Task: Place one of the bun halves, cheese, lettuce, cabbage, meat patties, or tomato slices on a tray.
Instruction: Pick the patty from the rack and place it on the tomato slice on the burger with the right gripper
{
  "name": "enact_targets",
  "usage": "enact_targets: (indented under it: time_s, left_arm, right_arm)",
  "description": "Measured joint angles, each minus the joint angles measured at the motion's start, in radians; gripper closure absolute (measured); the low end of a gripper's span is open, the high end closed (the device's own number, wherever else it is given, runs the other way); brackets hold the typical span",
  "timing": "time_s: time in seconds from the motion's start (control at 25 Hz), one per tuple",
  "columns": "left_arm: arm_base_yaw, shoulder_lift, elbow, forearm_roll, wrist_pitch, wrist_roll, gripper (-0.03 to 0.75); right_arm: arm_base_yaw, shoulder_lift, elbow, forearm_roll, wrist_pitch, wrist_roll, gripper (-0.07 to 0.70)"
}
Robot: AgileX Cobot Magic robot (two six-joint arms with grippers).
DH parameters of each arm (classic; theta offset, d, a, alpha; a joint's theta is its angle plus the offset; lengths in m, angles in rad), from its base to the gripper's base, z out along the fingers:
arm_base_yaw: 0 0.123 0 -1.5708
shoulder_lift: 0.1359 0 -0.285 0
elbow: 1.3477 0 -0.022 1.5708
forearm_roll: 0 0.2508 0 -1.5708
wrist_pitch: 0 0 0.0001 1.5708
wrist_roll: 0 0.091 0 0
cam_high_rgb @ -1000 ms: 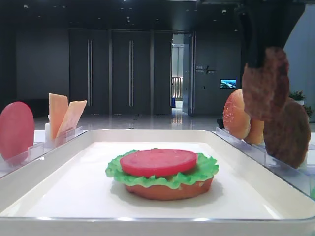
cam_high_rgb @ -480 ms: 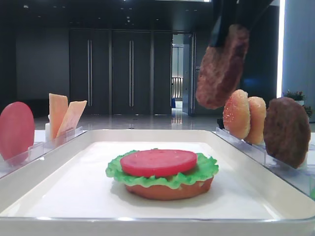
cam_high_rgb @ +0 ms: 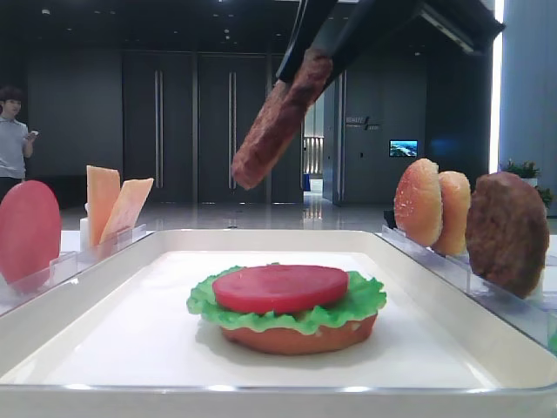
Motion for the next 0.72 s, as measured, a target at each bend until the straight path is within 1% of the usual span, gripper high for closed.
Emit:
enact_targets:
  time_s: [0.16, 0.24, 0.36, 0.44, 0.6, 0.72]
  left_arm:
    - [0.000, 0.000, 0.000, 0.000, 0.000, 0.000, 0.716]
    - [0.000, 0.000, 0.000, 0.000, 0.000, 0.000, 0.716]
    - [0.000, 0.000, 0.000, 0.000, 0.000, 0.000, 0.716]
    - [0.000, 0.000, 0.000, 0.000, 0.000, 0.000, 0.716]
    - [0.000, 0.000, 0.000, 0.000, 0.000, 0.000, 0.716]
    - [0.000, 0.000, 0.000, 0.000, 0.000, 0.000, 0.716]
  right_arm:
    - [0.000, 0.000, 0.066, 0.105, -0.060, -0.101, 0.518]
    - [0.000, 0.000, 0.091, 0.164, -0.076, -0.163, 0.518]
    - [0.000, 0.006, 0.110, 0.246, -0.082, -0.256, 0.518]
    - [0.000, 0.020, 0.111, 0.285, -0.086, -0.299, 0.518]
    - [-0.001, 0.043, 0.111, 0.304, -0.100, -0.344, 0.518]
    - [-0.024, 0.059, 0.112, 0.319, -0.100, -0.374, 0.518]
